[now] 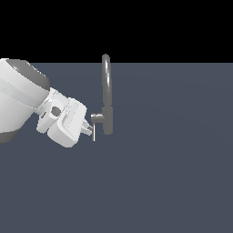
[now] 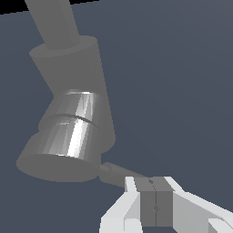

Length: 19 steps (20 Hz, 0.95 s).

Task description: Turn on the faucet by rotating a designated handle.

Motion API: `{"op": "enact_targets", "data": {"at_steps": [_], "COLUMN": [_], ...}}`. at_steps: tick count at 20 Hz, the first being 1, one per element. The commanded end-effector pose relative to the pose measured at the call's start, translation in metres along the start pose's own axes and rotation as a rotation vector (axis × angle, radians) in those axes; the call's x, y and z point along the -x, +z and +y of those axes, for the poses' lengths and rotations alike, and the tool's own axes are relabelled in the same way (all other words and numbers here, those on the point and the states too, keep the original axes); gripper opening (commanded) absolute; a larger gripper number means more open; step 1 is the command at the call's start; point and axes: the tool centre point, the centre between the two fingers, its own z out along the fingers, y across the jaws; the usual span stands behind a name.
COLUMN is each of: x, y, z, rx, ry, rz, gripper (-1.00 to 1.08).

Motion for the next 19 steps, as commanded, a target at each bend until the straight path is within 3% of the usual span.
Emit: {"op": "enact_targets", "data": {"at_steps": [1,19], "x": [0.002,0.024], "y": [0.004,0.045], "z": [-0.002,-0.022], "rx": [0.004,0.037], "ry": [-0.001,-0.014], "rz": [0.003,0.026], "gripper": [-1.00,-1.00]}}
